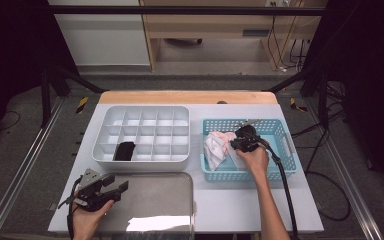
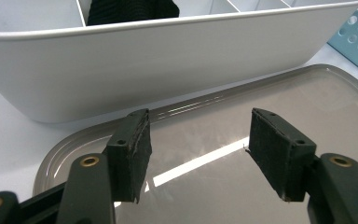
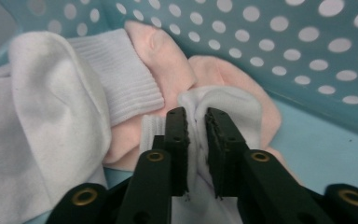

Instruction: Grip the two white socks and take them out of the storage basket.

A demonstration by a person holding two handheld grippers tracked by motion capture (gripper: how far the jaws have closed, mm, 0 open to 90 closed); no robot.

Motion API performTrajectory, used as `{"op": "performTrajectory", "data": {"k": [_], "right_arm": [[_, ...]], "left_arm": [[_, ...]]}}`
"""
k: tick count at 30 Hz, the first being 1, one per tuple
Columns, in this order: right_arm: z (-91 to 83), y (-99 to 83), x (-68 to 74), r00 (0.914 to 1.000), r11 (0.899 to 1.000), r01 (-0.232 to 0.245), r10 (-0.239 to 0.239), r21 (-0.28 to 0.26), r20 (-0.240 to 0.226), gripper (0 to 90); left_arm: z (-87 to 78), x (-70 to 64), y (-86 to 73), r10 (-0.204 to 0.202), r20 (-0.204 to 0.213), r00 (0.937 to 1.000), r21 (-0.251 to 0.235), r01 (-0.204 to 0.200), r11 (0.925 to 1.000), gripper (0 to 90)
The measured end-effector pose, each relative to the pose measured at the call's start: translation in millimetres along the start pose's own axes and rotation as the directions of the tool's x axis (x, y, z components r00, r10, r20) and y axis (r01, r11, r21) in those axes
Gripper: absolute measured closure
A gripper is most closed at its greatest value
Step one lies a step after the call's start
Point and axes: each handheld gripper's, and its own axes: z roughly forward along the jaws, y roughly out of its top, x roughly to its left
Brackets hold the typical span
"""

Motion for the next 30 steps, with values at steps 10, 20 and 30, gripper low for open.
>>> {"op": "performTrajectory", "data": {"k": [10,20,30], "right_arm": [[-14.8,3.9,-1.1,0.9998,0.995,-0.008,0.006,-0.097,-0.019,82.7],[-8.8,1.3,4.7,0.9972,0.996,0.046,-0.05,-0.077,-0.055,48.2],[6.8,-2.2,8.4,0.9957,0.996,0.084,-0.083,0.026,-0.042,47.3]], "left_arm": [[0.1,-0.5,0.1,0.001,0.002,1.0,0.0,-0.001,1.0,38.2],[0.3,-1.4,0.0,0.004,0.002,1.0,0.001,-0.004,1.0,38.3],[0.6,-1.1,0.0,0.006,0.003,1.0,0.003,-0.006,1.0,38.3]]}}
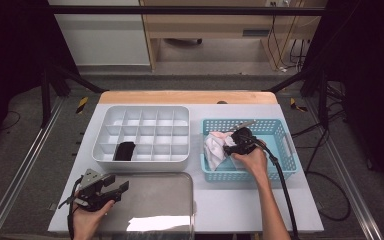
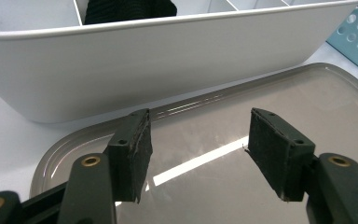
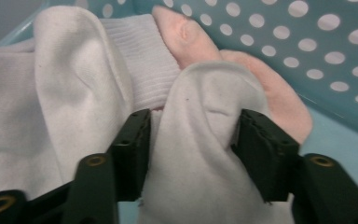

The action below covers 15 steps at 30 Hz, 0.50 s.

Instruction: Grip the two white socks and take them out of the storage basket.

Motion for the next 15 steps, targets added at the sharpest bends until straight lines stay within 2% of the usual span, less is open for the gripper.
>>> {"op": "performTrajectory", "data": {"k": [1,2,3,5,7,9,13,15], "right_arm": [[0.0,0.0,0.0,1.0,1.0,0.0,0.0,0.0,0.0,47.3],[-2.0,0.0,-1.6,0.9999,1.0,-0.003,0.003,-0.003,0.012,60.6],[-2.0,0.0,-1.6,0.9999,1.0,-0.003,0.003,-0.003,0.012,60.6],[-5.2,0.3,-4.4,0.9999,1.0,-0.016,0.016,-0.019,-0.001,71.8],[-8.7,0.8,-6.9,0.9992,0.999,-0.039,0.039,-0.032,-0.013,78.6],[-11.5,1.4,-8.8,0.9981,0.997,-0.06,0.059,-0.042,-0.019,80.4],[-19.4,3.7,-11.1,0.9947,0.99,-0.1,0.097,-0.096,-0.035,81.1],[-22.8,4.5,-11.3,0.9949,0.988,-0.099,0.095,-0.119,-0.034,81.2]], "left_arm": [[0.0,0.0,0.0,0.0,0.0,1.0,0.0,0.0,1.0,38.3],[0.0,0.0,0.0,0.0,0.0,1.0,0.0,0.0,1.0,38.3],[-0.1,0.0,0.0,-0.001,0.0,1.0,0.0,0.001,1.0,38.3],[-0.3,0.0,0.0,-0.002,0.001,1.0,-0.002,0.002,1.0,38.3],[-0.5,0.2,0.1,-0.002,0.0,1.0,-0.002,0.002,1.0,38.3],[-0.6,0.2,0.0,-0.001,-0.002,1.0,-0.001,0.001,1.0,38.3],[-0.3,0.1,0.0,-0.001,-0.004,1.0,0.003,0.001,1.0,38.1],[-0.3,-0.1,-0.1,0.0,-0.005,1.0,0.003,0.0,1.0,37.7]]}}
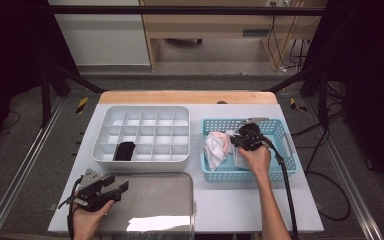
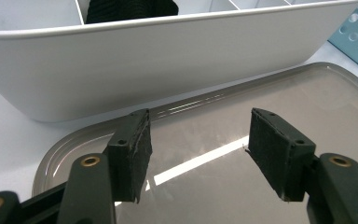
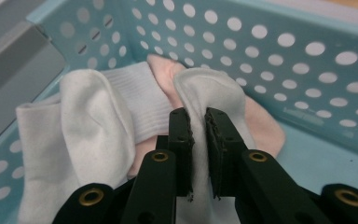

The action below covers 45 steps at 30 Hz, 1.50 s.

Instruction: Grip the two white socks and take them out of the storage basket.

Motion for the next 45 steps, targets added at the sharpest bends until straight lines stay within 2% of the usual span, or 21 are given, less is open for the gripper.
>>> {"op": "performTrajectory", "data": {"k": [4,6,13,20,26,31,38,45], "right_arm": [[-10.0,3.2,-0.7,1.0,0.999,-0.003,0.003,-0.054,0.002,81.2],[-17.1,5.2,-1.8,0.9995,0.996,-0.03,0.03,-0.084,-0.011,81.2],[-39.6,8.7,-8.5,0.9981,0.98,-0.057,0.052,-0.188,-0.033,81.5],[-55.5,10.6,-5.5,0.9981,0.967,-0.054,0.044,-0.249,-0.044,81.4],[-69.7,10.2,2.1,0.9977,0.957,-0.044,0.027,-0.286,-0.062,81.4],[-80.1,10.1,9.6,0.997,0.953,-0.032,0.01,-0.302,-0.076,81.4],[-97.9,13.9,15.2,0.9969,0.944,-0.016,-0.01,-0.33,-0.077,81.5],[-116.2,16.1,27.0,0.9941,0.932,0.0,-0.039,-0.362,-0.101,81.4]], "left_arm": [[0.7,0.1,0.0,-0.002,0.001,1.0,0.001,0.002,1.0,37.4],[1.3,0.0,0.0,-0.002,0.003,1.0,0.004,0.002,1.0,37.2],[1.4,-0.3,-0.2,-0.003,0.012,0.9999,-0.001,0.003,1.0,35.5],[2.7,-0.3,-0.8,-0.002,0.009,1.0,0.006,0.002,1.0,32.1],[3.5,-0.3,-1.2,0.003,-0.007,1.0,0.015,-0.003,0.9999,29.0],[2.8,-0.2,-1.2,0.006,-0.012,0.9999,0.013,-0.006,0.9999,27.9],[2.7,-0.6,-1.2,0.007,-0.01,0.9999,0.014,-0.007,0.9999,27.7],[2.0,-0.3,-1.1,0.004,-0.008,1.0,0.011,-0.004,0.9999,27.9]]}}
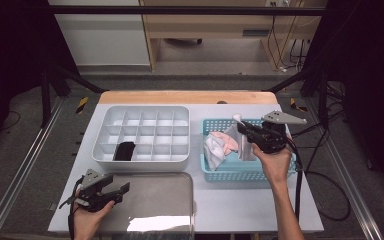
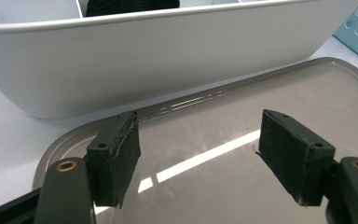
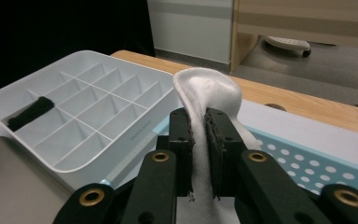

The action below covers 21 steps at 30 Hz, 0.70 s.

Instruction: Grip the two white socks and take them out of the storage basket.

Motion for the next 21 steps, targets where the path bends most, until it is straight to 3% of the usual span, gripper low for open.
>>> {"op": "performTrajectory", "data": {"k": [12,21], "right_arm": [[-30.2,2.9,35.7,0.995,0.998,0.057,-0.059,-0.03,-0.08,81.3],[-43.0,-12.0,62.4,0.9858,0.997,0.077,-0.081,-0.031,-0.147,81.2]], "left_arm": [[-1.7,-0.1,0.4,-0.001,-0.003,1.0,-0.006,0.001,1.0,27.7],[-3.8,0.1,0.9,0.003,-0.004,1.0,-0.01,-0.003,0.9999,27.9]]}}
